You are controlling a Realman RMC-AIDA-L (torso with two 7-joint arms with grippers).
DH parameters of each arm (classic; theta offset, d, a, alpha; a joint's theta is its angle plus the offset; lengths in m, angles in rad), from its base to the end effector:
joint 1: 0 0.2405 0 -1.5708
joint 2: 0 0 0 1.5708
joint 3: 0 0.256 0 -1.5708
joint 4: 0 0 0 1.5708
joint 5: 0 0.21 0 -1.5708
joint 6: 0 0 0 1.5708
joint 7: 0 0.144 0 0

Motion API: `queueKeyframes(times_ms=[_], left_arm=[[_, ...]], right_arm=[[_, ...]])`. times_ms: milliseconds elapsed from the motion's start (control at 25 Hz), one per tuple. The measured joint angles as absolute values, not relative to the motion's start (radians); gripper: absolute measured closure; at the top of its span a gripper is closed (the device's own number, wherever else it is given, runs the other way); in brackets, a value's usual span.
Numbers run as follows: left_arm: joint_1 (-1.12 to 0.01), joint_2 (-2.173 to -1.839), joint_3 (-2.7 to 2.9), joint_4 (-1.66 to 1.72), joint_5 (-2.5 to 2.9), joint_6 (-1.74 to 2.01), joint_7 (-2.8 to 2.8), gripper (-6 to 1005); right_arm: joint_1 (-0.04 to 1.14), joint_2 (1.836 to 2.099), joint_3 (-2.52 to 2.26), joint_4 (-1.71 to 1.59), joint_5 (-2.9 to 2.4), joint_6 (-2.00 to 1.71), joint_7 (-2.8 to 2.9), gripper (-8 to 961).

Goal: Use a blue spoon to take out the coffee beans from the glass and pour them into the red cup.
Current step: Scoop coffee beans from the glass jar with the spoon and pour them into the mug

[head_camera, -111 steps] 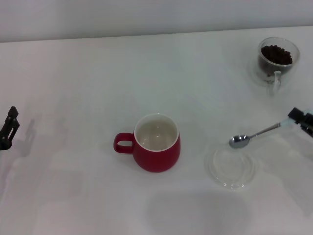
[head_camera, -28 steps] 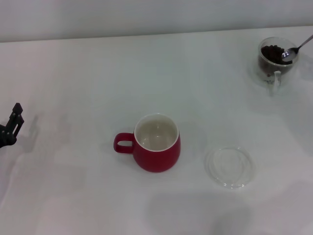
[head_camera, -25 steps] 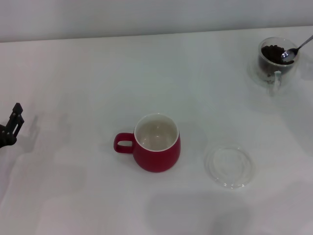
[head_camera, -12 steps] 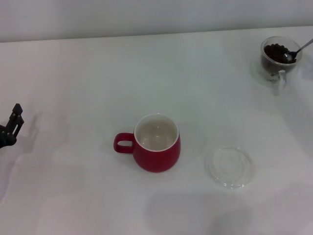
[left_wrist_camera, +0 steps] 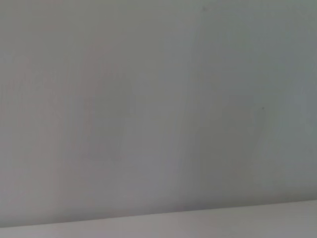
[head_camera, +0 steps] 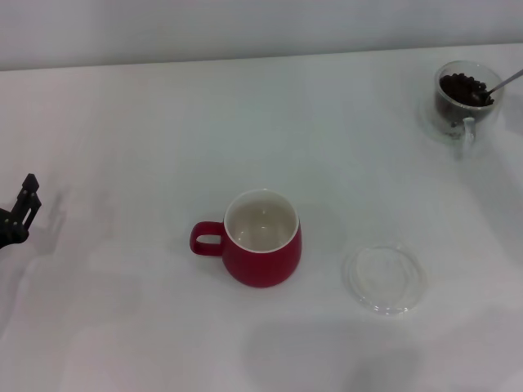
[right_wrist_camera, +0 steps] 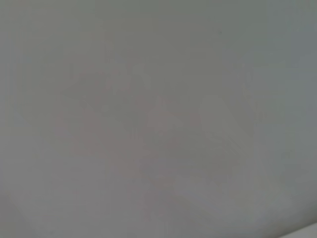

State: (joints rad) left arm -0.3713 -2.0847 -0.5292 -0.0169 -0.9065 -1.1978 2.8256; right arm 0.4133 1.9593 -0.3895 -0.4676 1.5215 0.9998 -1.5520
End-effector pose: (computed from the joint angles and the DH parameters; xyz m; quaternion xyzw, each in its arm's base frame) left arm -0.3605 0.2854 -0.0327 -0.7583 -0.2628 -0.2577 0.5381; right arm 0.3971 0.3480 0.1092 -0.6297 0.5076 0.3512 0.4717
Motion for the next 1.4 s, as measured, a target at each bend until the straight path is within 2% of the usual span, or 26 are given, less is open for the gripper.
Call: queueKeyframes(times_ms=[800, 1080, 1400], left_arm=[[-0.376, -2.085, -0.529, -0.017, -0.905, -1.191, 2.826, 409], [-0.378, -2.085, -0.526, -0.017, -0.905, -1.183, 2.826, 408], [-0.378, -2.085, -0.523, -0.017, -0.905, -1.183, 2.826, 408]], right_arm=[[0.406, 1.962, -0.393, -0.460, 1.563, 0.990, -1.378, 795], [0.419, 1.953, -0.389, -0.406, 1.564, 0.983, -1.375, 795], [0.415, 1.959, -0.388, -0.399, 1.589, 0.968, -1.349, 794]])
